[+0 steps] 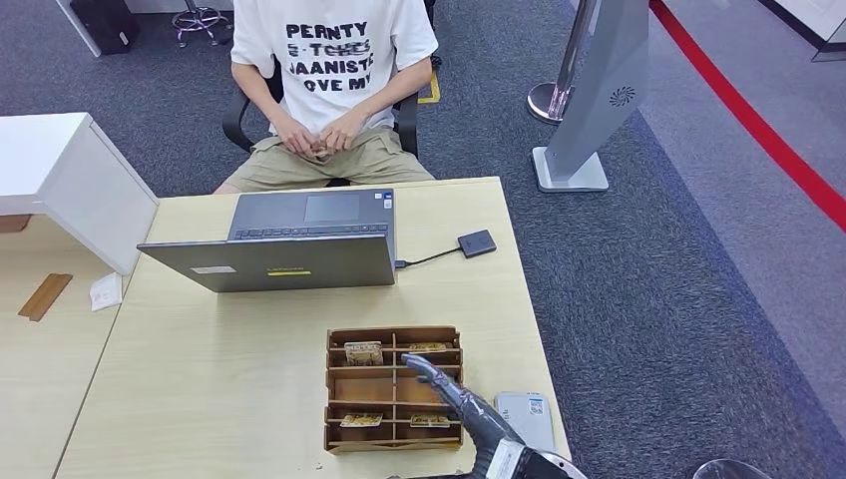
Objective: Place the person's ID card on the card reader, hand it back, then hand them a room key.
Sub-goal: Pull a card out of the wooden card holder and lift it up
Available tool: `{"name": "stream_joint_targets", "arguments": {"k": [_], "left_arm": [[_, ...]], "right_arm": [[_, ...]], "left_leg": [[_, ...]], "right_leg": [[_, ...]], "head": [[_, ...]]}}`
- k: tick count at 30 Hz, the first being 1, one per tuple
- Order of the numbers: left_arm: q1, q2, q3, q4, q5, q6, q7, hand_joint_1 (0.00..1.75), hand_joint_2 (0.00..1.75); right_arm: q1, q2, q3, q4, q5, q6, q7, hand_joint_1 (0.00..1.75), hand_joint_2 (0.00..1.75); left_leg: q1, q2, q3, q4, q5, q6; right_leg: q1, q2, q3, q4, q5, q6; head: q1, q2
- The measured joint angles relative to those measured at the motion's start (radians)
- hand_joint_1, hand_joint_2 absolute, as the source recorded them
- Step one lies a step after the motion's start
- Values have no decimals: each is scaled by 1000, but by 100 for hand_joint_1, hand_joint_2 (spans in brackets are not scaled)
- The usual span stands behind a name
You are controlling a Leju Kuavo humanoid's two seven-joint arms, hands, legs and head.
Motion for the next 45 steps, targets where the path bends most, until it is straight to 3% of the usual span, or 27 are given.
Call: {"name": "stream_joint_targets", "arguments": {"k": [3,10,11,14,15,17,24,29,35,38,45], "left_arm": [[0,-1,7,0,4,3,0,0,0],[0,-3,9,0,2,8,0,0,0],[0,-3,9,0,2,8,0,0,0],[0,-4,9,0,-2,8,0,0,0],[0,-4,9,0,-3,8,0,0,0],[0,-4,9,0,-5,8,0,0,0],[0,-5,9,0,-13,9,1,0,0],[0,-5,9,0,-22,8,2,0,0],[-2,-5,8,0,-33,4,6,0,0],[-2,-5,8,0,-38,1,7,0,0],[-1,-5,7,0,-48,-1,8,0,0]], "right_arm": [[6,4,0,-8,143,-163,4,0,175],[16,8,13,-32,297,-359,6,0,175],[16,8,15,-34,316,-379,5,15,175],[17,8,24,-40,363,-424,6,134,175],[17,8,27,-41,377,-435,8,161,175],[16,8,34,-41,410,-458,15,171,175],[6,8,72,-36,545,-511,41,171,175],[-35,5,111,-5,647,-538,77,142,175],[-133,-4,156,76,723,-554,109,87,175],[-166,-4,176,116,786,-572,141,75,175],[-187,-1,216,162,906,-627,229,74,175]], "left_leg": [[0,0,0,0,0,0],[0,0,0,0,0,0],[0,0,0,0,0,0],[0,0,0,0,0,0],[0,0,0,0,0,0],[0,0,0,0,0,0],[0,0,0,0,0,0],[0,1,0,0,0,0],[0,1,0,0,0,0],[0,1,0,0,0,0],[0,0,0,0,0,0]], "right_leg": [[0,0,0,0,0,0],[0,0,0,0,0,0],[0,0,0,0,0,0],[0,0,0,0,0,0],[0,0,0,0,0,0],[0,0,0,0,0,0],[0,0,0,0,0,0],[0,0,0,0,0,0],[0,1,0,0,1,0],[0,1,0,0,1,0],[0,0,0,0,0,0]], "head": [[0,0],[0,0],[0,0],[0,0],[0,0],[0,0],[0,0],[0,0],[0,0],[0,0],[0,0]]}}
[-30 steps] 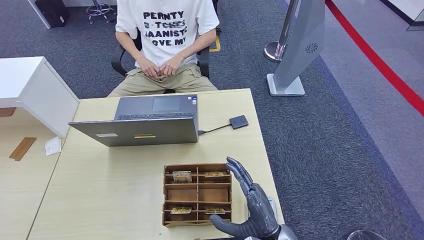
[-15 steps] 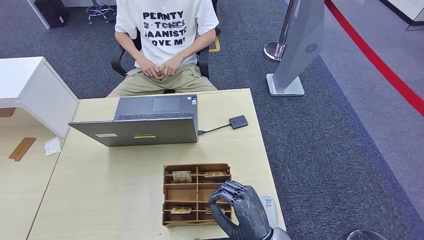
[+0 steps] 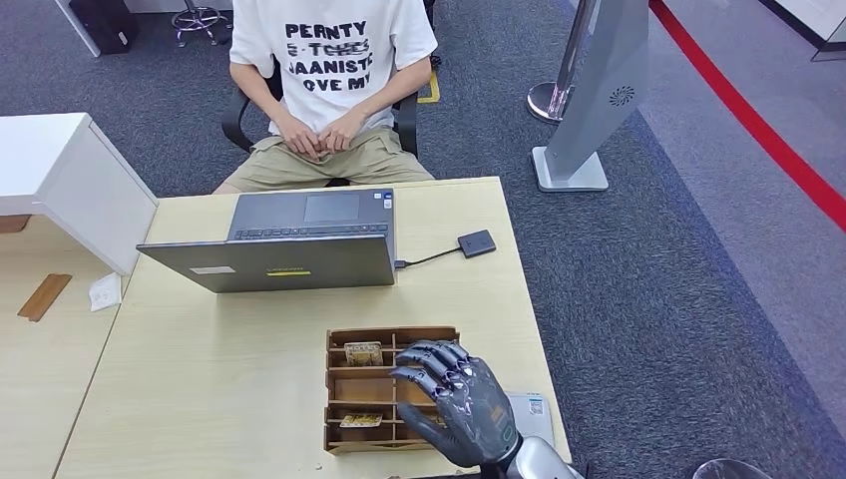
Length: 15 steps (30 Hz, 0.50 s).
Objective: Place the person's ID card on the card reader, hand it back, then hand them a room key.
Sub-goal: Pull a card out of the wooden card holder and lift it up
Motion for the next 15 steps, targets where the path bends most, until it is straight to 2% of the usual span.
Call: {"name": "stream_joint_targets", "arguments": {"k": [5,9,11,15], "left_arm": [[0,0,-1,0,-4,-1,1,0,0],[0,0,-5,0,-9,-3,2,0,0],[0,0,-8,0,-11,-4,2,0,0],[0,0,-10,0,-14,-6,3,0,0]], "right_arm": [[-27,2,19,25,26,-9,30,82,175],[-51,8,21,47,47,-8,45,113,175],[-63,11,22,58,55,-5,52,108,175],[-86,17,23,78,68,6,62,88,175]], "left_leg": [[0,0,0,0,0,0],[0,0,0,0,0,0],[0,0,0,0,0,0],[0,0,0,0,0,0]], "right_leg": [[0,0,0,0,0,0],[0,0,0,0,0,0],[0,0,0,0,0,0],[0,0,0,0,0,0]], "head": [[0,0],[0,0],[0,0],[0,0]]}}
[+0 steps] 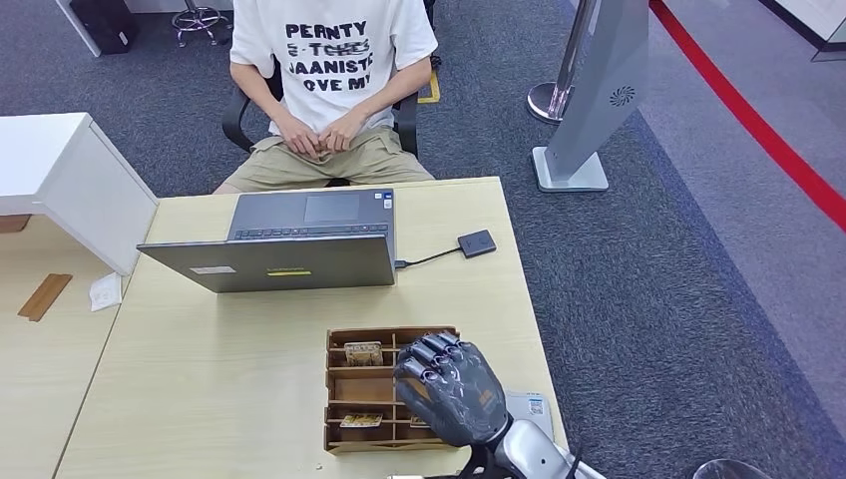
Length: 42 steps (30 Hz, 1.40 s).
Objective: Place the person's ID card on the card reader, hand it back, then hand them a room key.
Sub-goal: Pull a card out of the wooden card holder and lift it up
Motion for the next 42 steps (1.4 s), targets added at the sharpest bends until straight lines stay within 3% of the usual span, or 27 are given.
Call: {"name": "stream_joint_targets", "arguments": {"k": [9,13,25,42], "left_arm": [[0,0,-14,0,-6,-1,5,0,0],[0,0,-15,0,-7,-1,5,0,0],[0,0,-15,0,-6,-1,5,0,0],[0,0,-15,0,-1,-1,5,0,0]], "right_arm": [[-47,17,5,33,11,31,15,60,175],[-61,24,6,47,12,39,20,74,175],[-69,34,-2,97,11,58,31,79,175],[-65,43,-47,152,33,84,35,67,175]], "left_leg": [[0,0,0,0,0,0],[0,0,0,0,0,0],[0,0,0,0,0,0],[0,0,0,0,0,0]], "right_leg": [[0,0,0,0,0,0],[0,0,0,0,0,0],[0,0,0,0,0,0],[0,0,0,0,0,0]], "head": [[0,0],[0,0],[0,0],[0,0]]}}
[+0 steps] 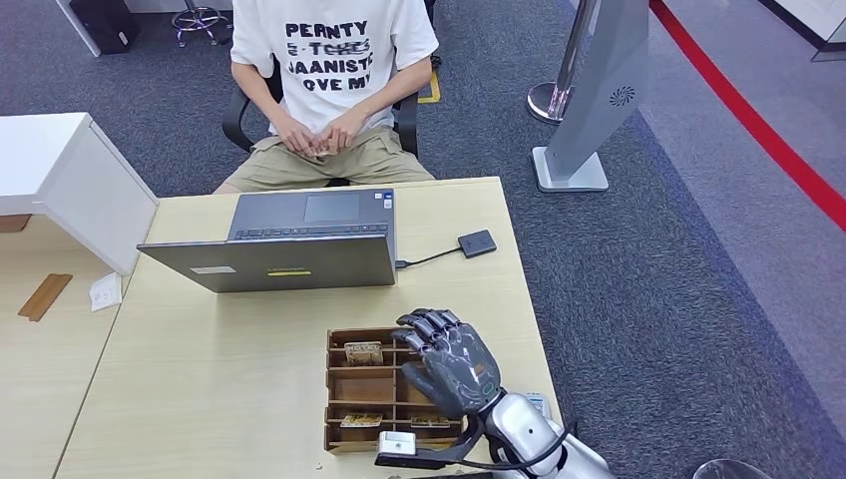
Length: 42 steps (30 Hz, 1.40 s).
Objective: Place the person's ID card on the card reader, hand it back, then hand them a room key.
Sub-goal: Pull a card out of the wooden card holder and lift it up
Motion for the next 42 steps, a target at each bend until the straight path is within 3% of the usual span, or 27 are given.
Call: {"name": "stream_joint_targets", "arguments": {"k": [6,18,27,30,35,42], "left_arm": [[0,0,0,0,2,0,0,0,0],[0,0,0,0,8,4,0,0,0],[0,0,0,0,12,7,1,0,0],[0,0,0,0,13,7,1,0,0],[1,0,0,0,14,8,1,0,0],[1,0,0,0,15,9,1,0,0]], "right_arm": [[8,0,-24,15,13,2,5,69,175],[31,0,-73,26,34,3,12,89,175],[44,0,-105,23,39,3,12,83,175],[46,0,-111,22,41,3,12,98,175],[48,0,-117,21,42,3,14,138,175],[54,0,-126,17,44,6,14,151,175]], "left_leg": [[0,0,0,0,0,0],[0,0,0,0,0,0],[0,0,0,0,0,0],[0,0,0,0,0,0],[0,0,0,0,0,0],[0,0,0,0,0,0]], "right_leg": [[0,0,0,0,0,0],[0,0,0,0,0,0],[0,0,0,0,0,0],[0,0,0,0,0,0],[0,0,0,0,0,0],[0,0,0,0,0,0]], "head": [[0,0],[0,0],[0,0],[0,0],[0,0],[0,0]]}}
